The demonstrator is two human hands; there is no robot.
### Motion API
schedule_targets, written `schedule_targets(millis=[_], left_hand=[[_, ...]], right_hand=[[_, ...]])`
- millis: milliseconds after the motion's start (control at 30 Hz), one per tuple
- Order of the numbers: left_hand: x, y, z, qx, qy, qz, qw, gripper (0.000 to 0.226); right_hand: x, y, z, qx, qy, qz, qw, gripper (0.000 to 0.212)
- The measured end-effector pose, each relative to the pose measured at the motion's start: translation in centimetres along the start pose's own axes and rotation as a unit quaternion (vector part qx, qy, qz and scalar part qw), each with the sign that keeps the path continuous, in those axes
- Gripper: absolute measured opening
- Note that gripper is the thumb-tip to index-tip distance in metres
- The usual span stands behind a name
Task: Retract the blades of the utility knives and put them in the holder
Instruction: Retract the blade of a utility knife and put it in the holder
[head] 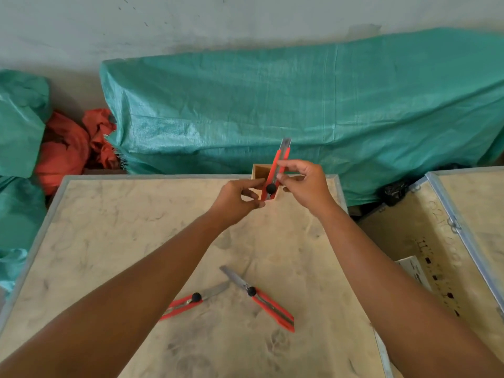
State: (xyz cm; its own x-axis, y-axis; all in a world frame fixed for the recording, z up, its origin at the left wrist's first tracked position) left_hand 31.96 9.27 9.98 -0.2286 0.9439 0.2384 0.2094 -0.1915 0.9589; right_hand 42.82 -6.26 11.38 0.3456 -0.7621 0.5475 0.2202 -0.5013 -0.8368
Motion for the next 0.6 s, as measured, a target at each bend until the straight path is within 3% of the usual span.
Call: schedule_targets(millis=[100,267,600], left_hand=[[0.2,-0.8,4.3,-0.001,0.021,0.022,1.0,0.059],[-0.3,-3.8,9.3,0.066,0.003,0.113,0.991,0.099],[-1.1,-6.2,10.4,0.081,-0.013,0.045,0.996,0.09]], right_hand=[[-0.4,1.8,3.8,-0.004,0.052,-0.022,0.998,0.034],[-2.4,4.3,7.0,0.038,0.097,-0.081,0.991,0.025],[-4.7,6.6,6.9,0.087,0.108,-0.156,0.978,0.03]])
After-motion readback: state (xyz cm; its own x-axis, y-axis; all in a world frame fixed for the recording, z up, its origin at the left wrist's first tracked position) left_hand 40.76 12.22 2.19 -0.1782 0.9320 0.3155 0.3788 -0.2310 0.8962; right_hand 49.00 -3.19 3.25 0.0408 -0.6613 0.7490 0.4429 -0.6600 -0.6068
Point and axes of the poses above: each hand's wrist, its own z-axis towards the middle knuckle, its own x-axis out of the back of the hand, y = z × x, the point moved 5 cm from there along z, towards the middle knuckle, and after that the axes turned 12 degrees about -z, right-handed, at the moved point
